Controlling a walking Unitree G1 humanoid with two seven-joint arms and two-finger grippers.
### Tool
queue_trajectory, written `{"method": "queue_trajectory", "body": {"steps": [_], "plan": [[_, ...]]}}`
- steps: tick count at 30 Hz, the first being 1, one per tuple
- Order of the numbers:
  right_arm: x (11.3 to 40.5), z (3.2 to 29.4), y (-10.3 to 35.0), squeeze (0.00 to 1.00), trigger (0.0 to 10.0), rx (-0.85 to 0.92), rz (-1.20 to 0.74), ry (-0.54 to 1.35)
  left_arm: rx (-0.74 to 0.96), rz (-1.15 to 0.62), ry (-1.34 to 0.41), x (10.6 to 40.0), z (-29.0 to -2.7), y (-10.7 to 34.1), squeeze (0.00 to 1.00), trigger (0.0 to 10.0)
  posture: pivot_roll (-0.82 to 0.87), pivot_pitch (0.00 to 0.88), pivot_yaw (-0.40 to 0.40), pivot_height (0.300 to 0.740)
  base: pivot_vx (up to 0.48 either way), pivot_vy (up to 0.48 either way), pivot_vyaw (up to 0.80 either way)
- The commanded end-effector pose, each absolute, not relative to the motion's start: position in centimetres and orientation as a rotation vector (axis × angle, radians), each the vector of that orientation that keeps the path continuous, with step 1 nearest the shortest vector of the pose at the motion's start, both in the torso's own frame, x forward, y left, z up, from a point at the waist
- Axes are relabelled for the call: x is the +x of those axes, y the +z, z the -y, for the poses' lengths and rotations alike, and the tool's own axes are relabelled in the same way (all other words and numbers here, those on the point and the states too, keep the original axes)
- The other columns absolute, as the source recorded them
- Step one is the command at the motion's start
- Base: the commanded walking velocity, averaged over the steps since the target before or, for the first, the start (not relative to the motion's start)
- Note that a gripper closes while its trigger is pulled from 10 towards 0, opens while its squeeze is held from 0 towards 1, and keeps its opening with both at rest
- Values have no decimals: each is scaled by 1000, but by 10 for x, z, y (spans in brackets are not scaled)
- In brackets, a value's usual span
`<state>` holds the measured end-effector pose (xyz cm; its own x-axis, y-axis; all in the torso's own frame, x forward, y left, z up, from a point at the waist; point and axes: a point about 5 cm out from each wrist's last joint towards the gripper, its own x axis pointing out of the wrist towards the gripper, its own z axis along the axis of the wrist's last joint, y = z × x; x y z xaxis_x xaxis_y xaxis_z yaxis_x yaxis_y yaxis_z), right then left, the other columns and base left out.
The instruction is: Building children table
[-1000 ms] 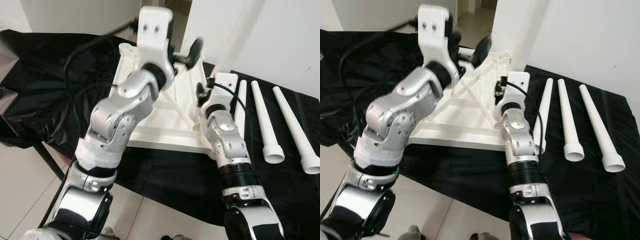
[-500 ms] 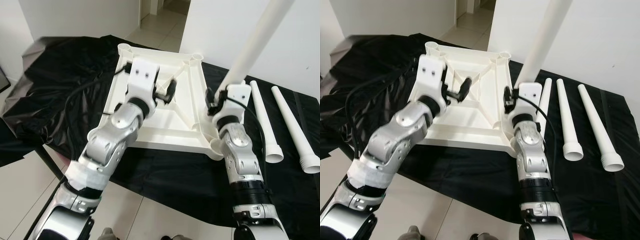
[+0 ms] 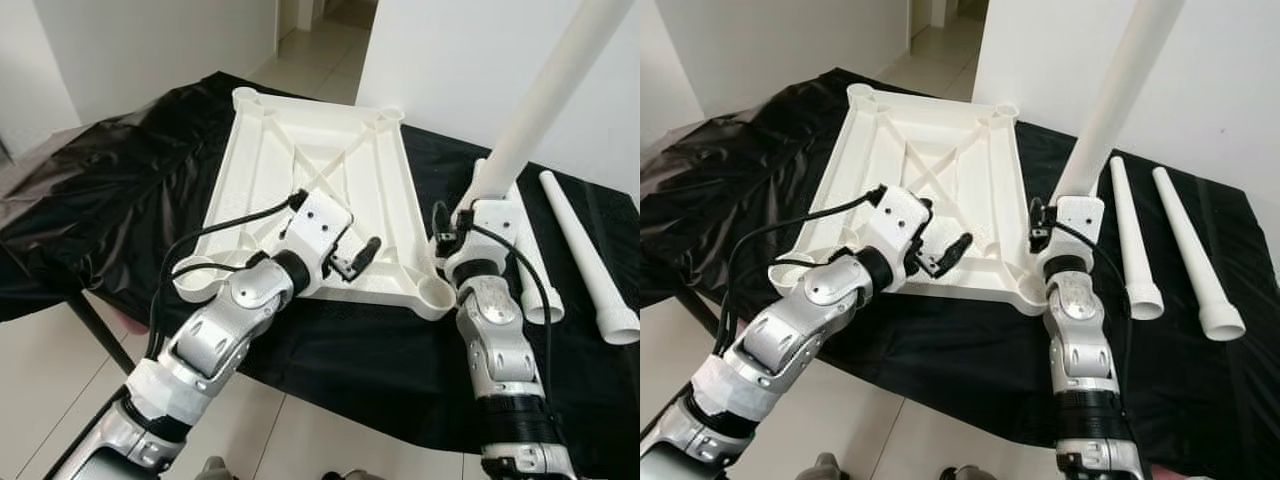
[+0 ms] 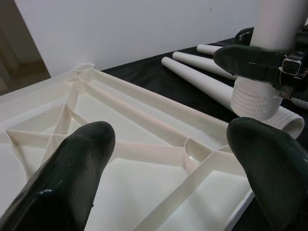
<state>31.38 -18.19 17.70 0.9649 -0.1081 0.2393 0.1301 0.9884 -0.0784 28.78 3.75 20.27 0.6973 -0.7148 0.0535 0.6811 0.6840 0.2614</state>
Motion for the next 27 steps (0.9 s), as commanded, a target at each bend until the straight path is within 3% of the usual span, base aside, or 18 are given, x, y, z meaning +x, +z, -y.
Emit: {"method": "queue_trajectory", "body": {"steps": [1,11,27], "plan": [[311,186,177,0,10000,-92,244,-157,251,167,-851,281,-29,200,0,10000,72,40,-78,740,0,0,0],[316,185,200,0,10000,12,352,-162,314,44,-978,285,-8,173,0,10000,61,37,-63,740,0,0,0],[320,188,208,0,10000,9,371,-186,426,-160,-955,308,0,133,0,10000,44,47,-41,740,0,0,0]]}}
